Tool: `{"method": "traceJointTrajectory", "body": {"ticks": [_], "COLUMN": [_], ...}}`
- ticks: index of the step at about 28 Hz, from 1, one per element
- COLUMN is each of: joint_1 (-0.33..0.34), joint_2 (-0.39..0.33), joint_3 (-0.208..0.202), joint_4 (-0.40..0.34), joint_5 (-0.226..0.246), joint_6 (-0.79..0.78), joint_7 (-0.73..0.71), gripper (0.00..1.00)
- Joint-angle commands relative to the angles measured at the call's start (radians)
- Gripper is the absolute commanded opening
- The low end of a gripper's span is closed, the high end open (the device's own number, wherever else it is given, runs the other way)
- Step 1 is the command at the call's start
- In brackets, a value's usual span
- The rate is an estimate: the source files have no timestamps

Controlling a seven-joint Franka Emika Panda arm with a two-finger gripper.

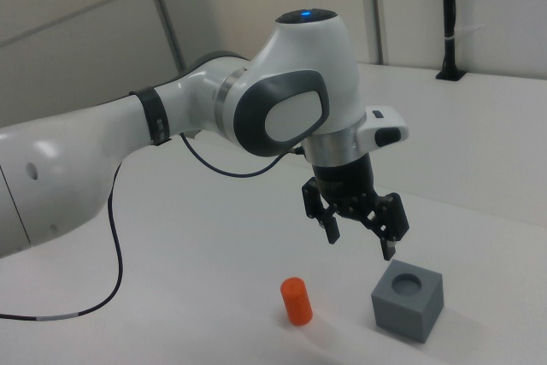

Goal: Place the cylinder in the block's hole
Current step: 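Lower the open gripper over the orange cylinder and close on it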

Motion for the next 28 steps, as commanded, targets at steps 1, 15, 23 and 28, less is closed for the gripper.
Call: {"method": "traceJointTrajectory", "body": {"ticks": [1,15,23,28], "joint_1": [0.001,0.057,0.104,0.105], "joint_2": [-0.006,-0.037,-0.107,-0.119], "joint_3": [-0.005,0.005,0.036,0.080], "joint_4": [0.004,-0.097,-0.272,-0.344], "joint_5": [0.002,0.081,0.081,0.079], "joint_6": [-0.014,0.061,0.225,0.283], "joint_7": [-0.002,-0.015,-0.005,-0.005], "gripper": [1.00,1.00,1.00,1.00]}}
